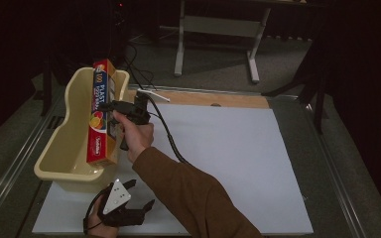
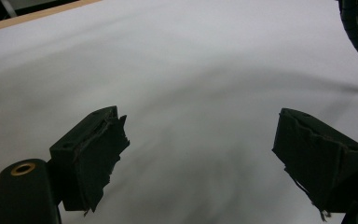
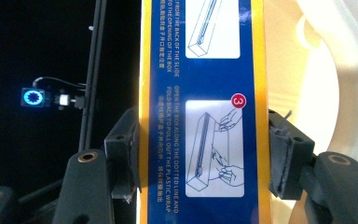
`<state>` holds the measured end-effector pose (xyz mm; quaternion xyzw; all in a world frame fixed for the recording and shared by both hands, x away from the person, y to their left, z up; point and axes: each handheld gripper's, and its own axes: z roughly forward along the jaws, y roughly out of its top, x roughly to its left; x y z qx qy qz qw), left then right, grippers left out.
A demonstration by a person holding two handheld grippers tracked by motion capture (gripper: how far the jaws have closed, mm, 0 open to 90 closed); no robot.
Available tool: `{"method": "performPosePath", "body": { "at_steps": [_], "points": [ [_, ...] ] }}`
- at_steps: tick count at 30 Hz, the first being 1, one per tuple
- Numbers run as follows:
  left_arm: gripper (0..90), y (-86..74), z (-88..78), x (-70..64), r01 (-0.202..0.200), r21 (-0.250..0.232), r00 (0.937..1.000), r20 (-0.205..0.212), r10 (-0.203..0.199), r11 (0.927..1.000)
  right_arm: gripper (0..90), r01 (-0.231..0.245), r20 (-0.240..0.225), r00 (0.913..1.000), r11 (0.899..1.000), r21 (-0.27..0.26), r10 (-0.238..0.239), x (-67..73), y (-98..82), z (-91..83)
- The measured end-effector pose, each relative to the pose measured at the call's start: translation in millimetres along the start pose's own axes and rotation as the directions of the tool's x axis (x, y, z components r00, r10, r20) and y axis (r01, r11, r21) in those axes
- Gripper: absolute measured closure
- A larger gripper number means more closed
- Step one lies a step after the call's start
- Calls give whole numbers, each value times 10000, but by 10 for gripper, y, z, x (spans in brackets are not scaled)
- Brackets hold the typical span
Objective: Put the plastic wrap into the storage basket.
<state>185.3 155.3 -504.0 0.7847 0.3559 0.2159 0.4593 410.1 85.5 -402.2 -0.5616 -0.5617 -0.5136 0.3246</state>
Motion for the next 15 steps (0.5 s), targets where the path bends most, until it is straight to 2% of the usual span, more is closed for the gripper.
{"method": "performPosePath", "body": {
  "at_steps": [15],
  "points": [
    [154,-11,-24,-12,9,-58,10000,3,-9,10000,391,152,237,9996,9998,-122,-149,30,-59,138]
  ]
}}
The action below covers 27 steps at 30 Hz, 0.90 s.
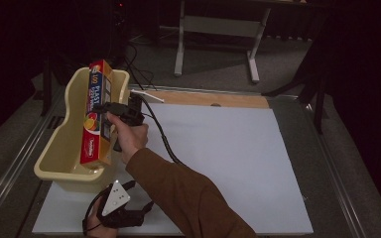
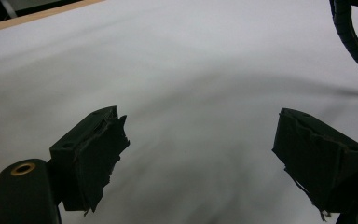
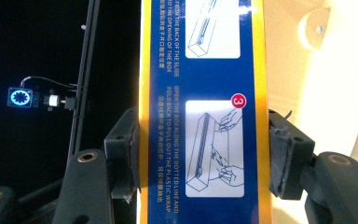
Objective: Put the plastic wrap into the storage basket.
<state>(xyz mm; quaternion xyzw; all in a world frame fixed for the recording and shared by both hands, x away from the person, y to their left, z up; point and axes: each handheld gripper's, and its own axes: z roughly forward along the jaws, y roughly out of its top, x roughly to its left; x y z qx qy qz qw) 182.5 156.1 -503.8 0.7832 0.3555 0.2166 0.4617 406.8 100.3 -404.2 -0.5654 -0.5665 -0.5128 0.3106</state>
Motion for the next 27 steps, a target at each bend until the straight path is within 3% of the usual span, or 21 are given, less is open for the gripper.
{"method": "performPosePath", "body": {
  "at_steps": [16,27],
  "points": [
    [154,-3,-15,3,12,-19,10000,-18,-12,10000,389,176,177,9997,9998,-132,-173,15,-43,66],
    [154,-3,-14,4,21,6,10000,-31,-21,10000,362,728,354,9968,9970,-251,-718,37,-76,96]
  ]
}}
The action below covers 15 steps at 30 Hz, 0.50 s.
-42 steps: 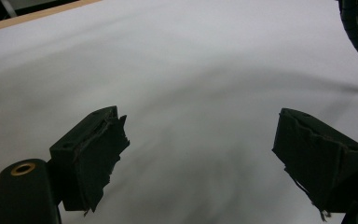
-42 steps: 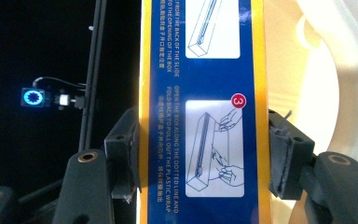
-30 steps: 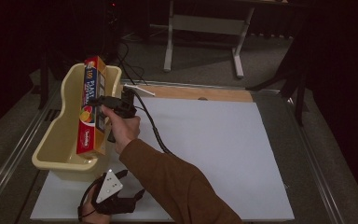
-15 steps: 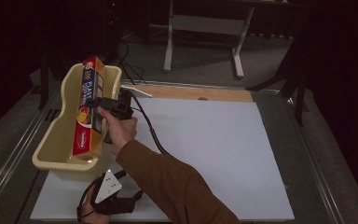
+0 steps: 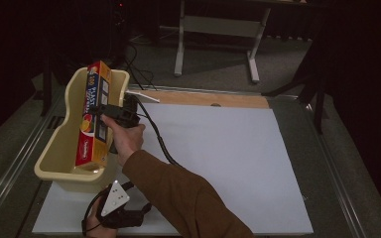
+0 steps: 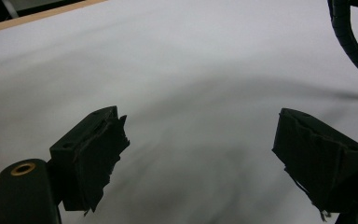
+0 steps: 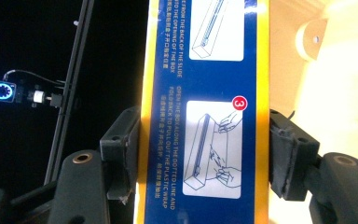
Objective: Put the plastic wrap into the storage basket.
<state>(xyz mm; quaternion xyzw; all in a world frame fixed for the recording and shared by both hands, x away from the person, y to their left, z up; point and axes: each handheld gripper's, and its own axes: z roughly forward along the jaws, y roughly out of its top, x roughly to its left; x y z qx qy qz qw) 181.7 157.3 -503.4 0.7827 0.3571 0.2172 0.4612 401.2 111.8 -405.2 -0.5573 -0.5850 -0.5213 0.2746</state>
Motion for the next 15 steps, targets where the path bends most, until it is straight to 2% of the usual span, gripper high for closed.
{"method": "performPosePath", "body": {
  "at_steps": [2,4,5,6,7,8,11,15],
  "points": [
    [154,1,0,2,-10,-21,10000,-8,10,10000,343,81,16,10000,10000,32,-81,-9,-1,10],
    [154,1,0,1,13,-15,10000,-8,-13,10000,339,177,270,9995,9998,7,-177,-23,2,11],
    [154,1,-1,1,15,-23,10000,-7,-15,10000,372,127,192,9997,9999,-66,-126,-33,16,-1],
    [154,1,-1,0,16,-27,10000,-3,-16,10000,391,-81,-366,9993,9999,-128,77,-38,39,-23],
    [154,1,2,1,17,-21,10000,1,-17,10000,394,-148,-566,9983,9997,-189,137,-24,53,-42],
    [154,0,5,3,-2,8,10000,-3,2,10000,403,-82,-560,9984,9996,-255,68,8,72,-73],
    [154,2,9,0,-6,5,10000,-7,6,10000,410,96,-390,9992,9998,-181,-103,37,109,-126],
    [154,-2,10,-2,28,17,10000,1,-28,10000,410,451,105,9989,9989,-90,-450,-10,136,-179]
  ]
}}
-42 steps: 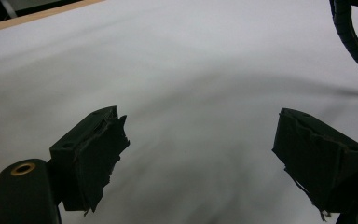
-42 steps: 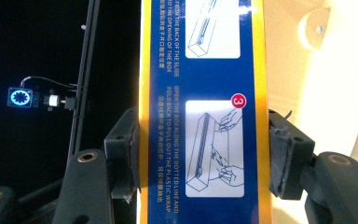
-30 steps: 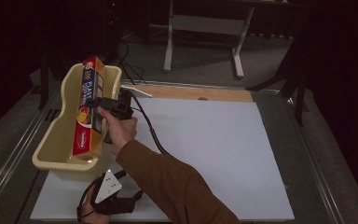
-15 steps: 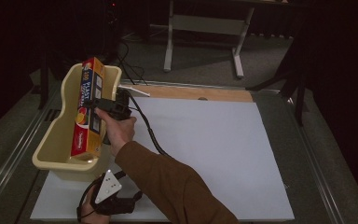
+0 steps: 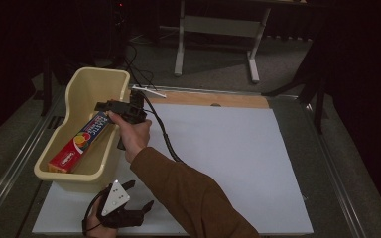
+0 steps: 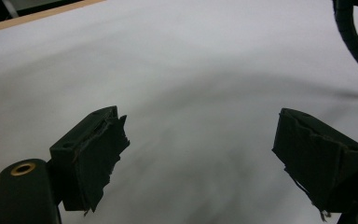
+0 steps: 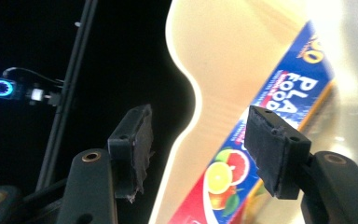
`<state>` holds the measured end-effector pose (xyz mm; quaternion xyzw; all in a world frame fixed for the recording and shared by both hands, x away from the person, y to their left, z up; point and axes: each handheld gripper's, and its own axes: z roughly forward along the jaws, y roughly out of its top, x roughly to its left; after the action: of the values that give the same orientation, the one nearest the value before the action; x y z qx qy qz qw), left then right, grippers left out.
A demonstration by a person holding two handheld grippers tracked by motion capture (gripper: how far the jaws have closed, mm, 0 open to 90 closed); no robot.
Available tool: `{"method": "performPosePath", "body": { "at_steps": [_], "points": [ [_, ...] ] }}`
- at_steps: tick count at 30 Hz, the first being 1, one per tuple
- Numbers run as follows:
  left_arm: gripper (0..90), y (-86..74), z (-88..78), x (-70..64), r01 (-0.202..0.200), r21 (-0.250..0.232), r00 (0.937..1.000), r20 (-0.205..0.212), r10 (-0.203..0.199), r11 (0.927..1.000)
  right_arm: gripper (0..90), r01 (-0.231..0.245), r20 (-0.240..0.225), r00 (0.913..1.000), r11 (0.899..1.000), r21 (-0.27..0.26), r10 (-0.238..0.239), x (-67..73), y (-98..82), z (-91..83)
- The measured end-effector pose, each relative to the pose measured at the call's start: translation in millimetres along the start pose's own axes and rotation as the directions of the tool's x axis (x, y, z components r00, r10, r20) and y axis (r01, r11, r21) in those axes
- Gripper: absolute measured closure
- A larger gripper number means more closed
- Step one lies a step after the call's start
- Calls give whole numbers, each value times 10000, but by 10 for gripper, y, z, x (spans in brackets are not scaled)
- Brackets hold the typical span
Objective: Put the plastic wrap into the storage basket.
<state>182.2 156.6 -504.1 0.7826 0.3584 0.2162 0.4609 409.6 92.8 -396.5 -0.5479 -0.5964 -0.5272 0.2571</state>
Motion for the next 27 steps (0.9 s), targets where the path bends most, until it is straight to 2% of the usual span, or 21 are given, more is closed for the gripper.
{"method": "performPosePath", "body": {
  "at_steps": [4,8,14,19,20,22,27],
  "points": [
    [154,-1,-7,5,-20,-5,10000,-42,20,10000,411,17,87,10000,10000,16,-17,-33,19,-51],
    [154,1,-9,8,-11,5,10000,-66,11,10000,411,321,319,9990,9994,109,-325,-53,41,-122],
    [154,0,-1,3,-24,-15,10000,-94,24,10000,397,1179,893,9888,9928,199,-1192,-112,89,-282],
    [154,2,2,13,8,-10,9999,-110,-8,10000,382,1866,1394,9719,9818,344,-1896,-215,140,-444],
    [154,2,2,13,8,-10,9999,-110,-8,10000,382,1866,1394,9719,9818,344,-1896,-215,140,-444],
    [154,6,7,12,21,-21,9999,-121,-21,10000,388,2137,1536,9637,9758,465,-2183,-272,167,-561],
    [154,13,24,12,-38,17,9999,-125,38,10000,387,3025,1952,9300,9502,747,-3114,-328,174,-756]
  ]
}}
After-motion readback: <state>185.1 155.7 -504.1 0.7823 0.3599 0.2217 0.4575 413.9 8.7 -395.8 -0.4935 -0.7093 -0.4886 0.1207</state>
